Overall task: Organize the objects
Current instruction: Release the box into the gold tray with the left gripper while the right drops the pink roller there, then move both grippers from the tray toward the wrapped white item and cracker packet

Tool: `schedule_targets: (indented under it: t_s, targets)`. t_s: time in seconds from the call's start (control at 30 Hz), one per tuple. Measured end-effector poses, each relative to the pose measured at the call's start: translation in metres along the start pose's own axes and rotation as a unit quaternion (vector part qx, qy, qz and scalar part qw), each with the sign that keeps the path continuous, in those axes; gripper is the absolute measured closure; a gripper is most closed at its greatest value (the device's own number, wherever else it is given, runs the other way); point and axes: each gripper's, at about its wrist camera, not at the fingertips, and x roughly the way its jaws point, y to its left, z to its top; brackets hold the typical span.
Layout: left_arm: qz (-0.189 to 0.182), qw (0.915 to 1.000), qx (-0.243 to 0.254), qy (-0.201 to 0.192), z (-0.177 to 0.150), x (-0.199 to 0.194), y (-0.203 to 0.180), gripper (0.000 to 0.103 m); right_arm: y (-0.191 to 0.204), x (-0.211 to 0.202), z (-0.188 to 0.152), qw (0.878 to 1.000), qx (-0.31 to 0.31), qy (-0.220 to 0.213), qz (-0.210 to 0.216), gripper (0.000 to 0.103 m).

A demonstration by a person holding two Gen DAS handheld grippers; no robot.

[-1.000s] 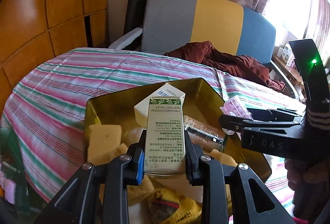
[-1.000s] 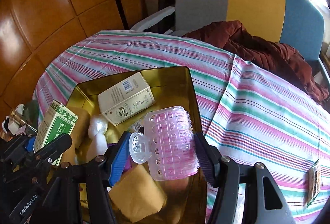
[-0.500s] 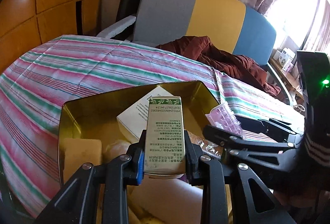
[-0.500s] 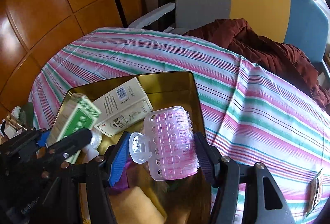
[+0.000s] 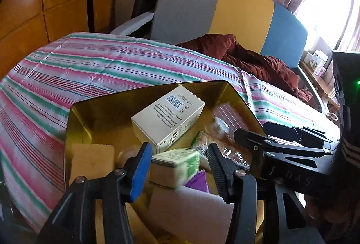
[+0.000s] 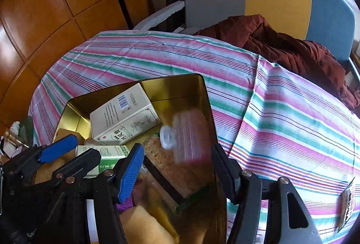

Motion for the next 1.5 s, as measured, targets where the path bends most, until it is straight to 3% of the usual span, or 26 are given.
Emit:
schedule_targets:
  t_s: [0.4,0.9,1.37,1.5]
  targets:
    - [0.041,0.9981,0.017,-0.042,-0.014,-0.031,-0.003,0.051,0.009,-0.011,-0.016,1.000,0.001,-0.003,0.000,0.040]
    - [0.052,0.9959,0.027,-0.069,-0.042,-0.067,-0.013,0.045,0.009,-0.045,-0.044,0.999,0.016,-0.021,-0.018,0.038]
    - [0.014,0.9944,0.067,-0.081,-0.066,-0.098,-0.049,0.045,-0.020,-0.100,-0.077,0.996,0.056,-0.059,-0.049,0.037]
    - [0.000,0.9933,0.085,-0.078,-0.075,-0.102,-0.065,0.039,-0.040,-0.111,-0.091,0.993,0.073,-0.059,-0.069,0.036]
